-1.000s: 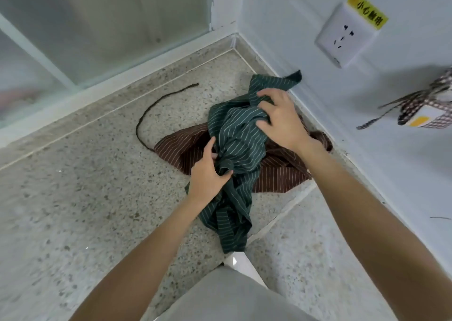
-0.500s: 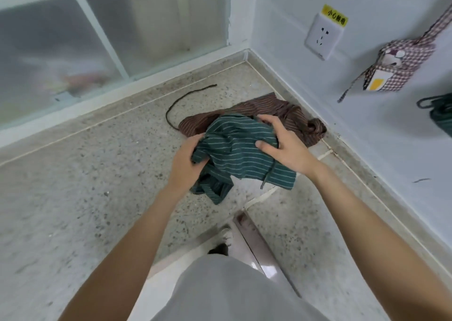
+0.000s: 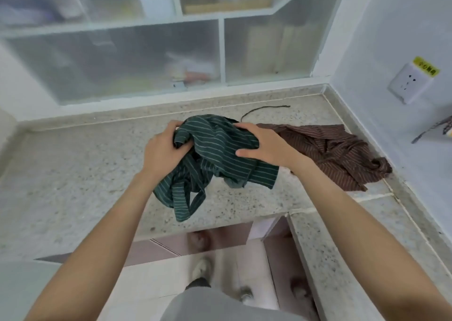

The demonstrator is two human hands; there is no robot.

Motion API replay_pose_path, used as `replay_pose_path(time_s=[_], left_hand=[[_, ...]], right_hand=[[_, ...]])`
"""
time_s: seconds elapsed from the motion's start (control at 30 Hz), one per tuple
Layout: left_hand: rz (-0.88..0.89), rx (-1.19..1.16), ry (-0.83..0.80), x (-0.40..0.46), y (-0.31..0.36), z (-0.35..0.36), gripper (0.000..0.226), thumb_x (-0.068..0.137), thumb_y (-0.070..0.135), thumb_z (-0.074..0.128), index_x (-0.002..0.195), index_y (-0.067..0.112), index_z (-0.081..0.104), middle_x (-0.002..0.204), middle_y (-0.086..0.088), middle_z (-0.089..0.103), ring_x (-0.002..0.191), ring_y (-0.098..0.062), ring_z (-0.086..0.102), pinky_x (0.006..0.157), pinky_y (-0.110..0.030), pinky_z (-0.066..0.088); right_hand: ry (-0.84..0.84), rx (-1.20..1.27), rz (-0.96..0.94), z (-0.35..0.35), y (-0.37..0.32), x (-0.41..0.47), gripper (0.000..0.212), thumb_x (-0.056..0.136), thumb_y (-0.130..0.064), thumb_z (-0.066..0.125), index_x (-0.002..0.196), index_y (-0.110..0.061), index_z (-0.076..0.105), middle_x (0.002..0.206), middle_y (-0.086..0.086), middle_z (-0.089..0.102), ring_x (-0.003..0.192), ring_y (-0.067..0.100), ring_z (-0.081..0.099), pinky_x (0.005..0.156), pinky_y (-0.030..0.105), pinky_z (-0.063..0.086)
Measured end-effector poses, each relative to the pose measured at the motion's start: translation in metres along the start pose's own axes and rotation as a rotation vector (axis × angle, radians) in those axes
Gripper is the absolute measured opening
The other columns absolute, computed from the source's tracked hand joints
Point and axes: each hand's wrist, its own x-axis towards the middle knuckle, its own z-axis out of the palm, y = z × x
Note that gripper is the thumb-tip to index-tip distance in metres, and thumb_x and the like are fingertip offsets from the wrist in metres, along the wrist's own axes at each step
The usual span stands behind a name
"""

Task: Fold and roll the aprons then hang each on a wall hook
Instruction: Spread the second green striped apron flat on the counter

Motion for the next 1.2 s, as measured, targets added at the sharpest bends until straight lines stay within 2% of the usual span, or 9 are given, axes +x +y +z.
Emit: replay_pose_path(time_s=[0.23,0.37,0.47,0.57,0.7,0.83,0.93,1.07,1.2], left_hand=[[-0.141,0.238,0.035,0.011,-0.08,-0.068,0.038,0.084,0.036,0.064,0.114,0.018,0.05,0.091,-0.005,0.07,0.075,-0.03,0.064,0.055,-0.03,0.04],[-0.19,0.309,0.085,0.017,-0.138,-0.106,0.035,0.084,0.033,0.064,0.113,0.019,0.05,0.087,-0.007,0.069,0.075,-0.032,0.063,0.06,-0.034,0.045],[-0.175,0.318,0.128,0.028,-0.178,-0.13,0.033,0.084,0.03,0.064,0.112,0.018,0.051,0.092,-0.005,0.069,0.079,-0.031,0.063,0.062,-0.035,0.044],[-0.142,0.31,0.13,0.039,-0.218,-0.146,0.037,0.081,0.022,0.066,0.114,0.017,0.052,0.105,-0.006,0.064,0.09,-0.03,0.06,0.067,-0.036,0.045],[-0.106,0.324,-0.008,0.034,-0.256,-0.15,0.056,0.076,0.02,0.072,0.127,0.014,0.049,0.121,-0.009,0.054,0.098,-0.033,0.059,0.073,-0.041,0.05],[-0.148,0.204,-0.345,0.008,-0.276,-0.142,0.081,0.07,0.054,0.073,0.138,0.032,0.035,0.128,0.002,0.048,0.103,-0.02,0.057,0.084,-0.035,0.049],[-0.298,0.051,-0.528,-0.016,-0.28,-0.135,0.071,0.073,0.066,0.06,0.135,0.041,0.038,0.113,0.014,0.06,0.087,-0.005,0.061,0.083,-0.027,0.05],[-0.29,0.041,-0.532,-0.042,-0.291,-0.118,0.041,0.089,0.053,0.047,0.125,0.033,0.051,0.096,0.024,0.061,0.074,0.005,0.059,0.072,-0.021,0.05],[-0.339,-0.034,-0.383,-0.064,-0.314,-0.088,0.027,0.093,0.031,0.054,0.117,0.022,0.06,0.098,0.009,0.063,0.086,-0.009,0.061,0.081,-0.03,0.052]], right_hand=[[-0.085,-0.066,-0.083,0.036,-0.049,0.089,0.06,0.086,-0.027,0.067,0.139,-0.026,0.038,0.137,-0.004,0.051,0.119,0.016,0.05,0.094,0.023,0.033],[-0.058,-0.15,-0.163,0.074,-0.084,0.151,0.058,0.087,-0.02,0.065,0.139,-0.024,0.039,0.137,-0.001,0.051,0.12,0.02,0.05,0.1,0.032,0.036],[0.061,-0.257,-0.227,0.099,-0.103,0.195,0.056,0.089,-0.017,0.062,0.139,-0.027,0.039,0.132,0.002,0.054,0.113,0.022,0.055,0.098,0.04,0.043],[0.259,-0.375,-0.358,0.118,-0.121,0.233,0.05,0.089,-0.009,0.059,0.135,-0.024,0.047,0.121,0.005,0.06,0.081,0.024,0.061,0.082,0.04,0.049],[0.347,-0.452,-0.474,0.138,-0.118,0.255,0.05,0.082,0.001,0.062,0.128,-0.019,0.056,0.111,0.007,0.066,0.085,0.029,0.062,0.077,0.041,0.051],[0.181,-0.483,-0.437,0.16,-0.091,0.247,0.04,0.086,-0.011,0.065,0.125,-0.018,0.059,0.111,0.008,0.066,0.091,0.029,0.063,0.082,0.039,0.051],[-0.046,-0.476,-0.321,0.178,-0.066,0.228,0.028,0.093,-0.028,0.056,0.119,-0.019,0.063,0.114,0.006,0.065,0.096,0.026,0.062,0.085,0.037,0.049],[-0.396,-0.625,-0.086,0.204,-0.033,0.194,0.04,0.096,-0.046,0.041,0.118,-0.021,0.064,0.138,0.003,0.045,0.123,0.025,0.042,0.101,0.04,0.037],[-0.548,-0.597,0.073,0.222,-0.013,0.161,0.039,0.092,-0.058,0.041,0.11,-0.033,0.066,0.153,-0.001,0.023,0.14,0.021,0.016,0.112,0.045,0.021]])
